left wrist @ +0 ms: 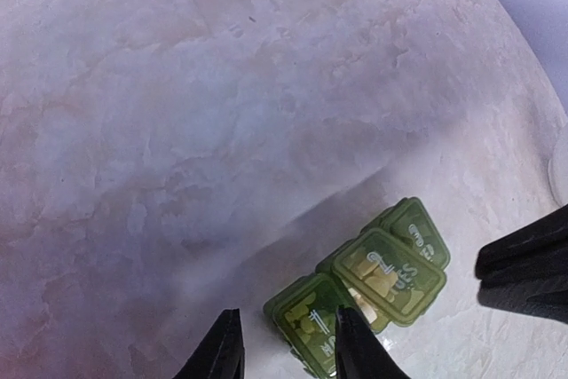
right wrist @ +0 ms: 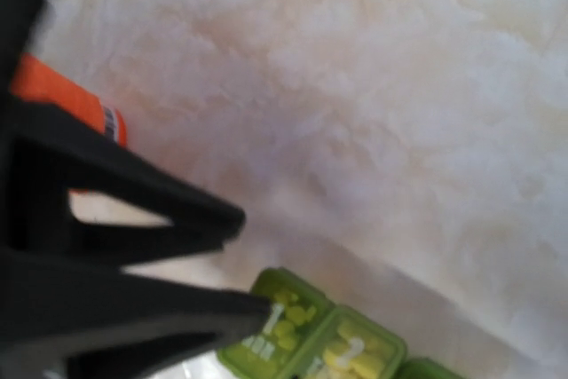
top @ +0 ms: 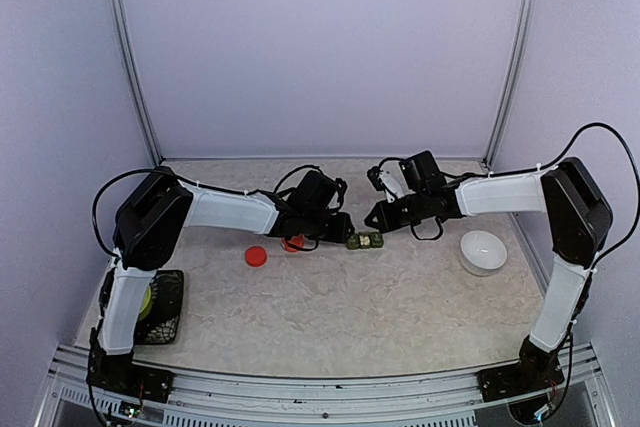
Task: Sort the pills into containers
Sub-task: Close the lid of the pill container on the pill container.
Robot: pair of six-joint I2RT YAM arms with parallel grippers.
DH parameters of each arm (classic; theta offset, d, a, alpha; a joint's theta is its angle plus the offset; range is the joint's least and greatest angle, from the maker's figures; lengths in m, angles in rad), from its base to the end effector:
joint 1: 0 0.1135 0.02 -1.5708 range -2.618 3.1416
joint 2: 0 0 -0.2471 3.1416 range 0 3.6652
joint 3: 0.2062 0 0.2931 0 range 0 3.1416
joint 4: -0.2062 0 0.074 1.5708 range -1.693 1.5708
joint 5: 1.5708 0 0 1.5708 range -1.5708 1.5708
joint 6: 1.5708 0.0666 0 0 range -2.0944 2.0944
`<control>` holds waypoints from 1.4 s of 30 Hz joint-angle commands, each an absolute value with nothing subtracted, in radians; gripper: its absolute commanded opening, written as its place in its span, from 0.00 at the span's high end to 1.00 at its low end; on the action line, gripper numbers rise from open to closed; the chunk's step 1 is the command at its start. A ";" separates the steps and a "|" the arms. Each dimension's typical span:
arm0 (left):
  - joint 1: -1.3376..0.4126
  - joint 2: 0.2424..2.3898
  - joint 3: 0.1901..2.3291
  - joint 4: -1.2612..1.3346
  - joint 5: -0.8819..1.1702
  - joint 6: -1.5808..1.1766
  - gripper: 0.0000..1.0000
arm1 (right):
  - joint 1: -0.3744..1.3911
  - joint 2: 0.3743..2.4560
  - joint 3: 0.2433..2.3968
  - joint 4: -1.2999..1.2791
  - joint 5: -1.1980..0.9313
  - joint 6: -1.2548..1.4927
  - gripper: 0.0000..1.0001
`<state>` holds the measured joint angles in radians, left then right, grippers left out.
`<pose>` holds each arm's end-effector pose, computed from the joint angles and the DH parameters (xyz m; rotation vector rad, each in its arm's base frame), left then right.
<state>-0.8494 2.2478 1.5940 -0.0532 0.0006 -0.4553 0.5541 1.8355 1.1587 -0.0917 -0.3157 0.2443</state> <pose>0.3605 -0.4100 0.0879 0.4648 2.3265 -0.6644 0.3672 0.2515 0.1237 -0.5336 2.3604 0.7521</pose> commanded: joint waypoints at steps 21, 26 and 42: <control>-0.847 2.292 1.565 -0.083 0.032 -0.453 0.65 | 0.549 1.956 1.210 -0.095 -0.370 0.280 1.00; -0.845 2.295 1.569 -0.088 0.033 -0.453 0.66 | 0.549 1.983 1.150 -0.091 -0.356 0.295 1.00; -0.842 2.297 1.572 -0.093 0.035 -0.454 0.67 | 0.541 2.022 1.011 -0.049 -0.335 0.315 1.00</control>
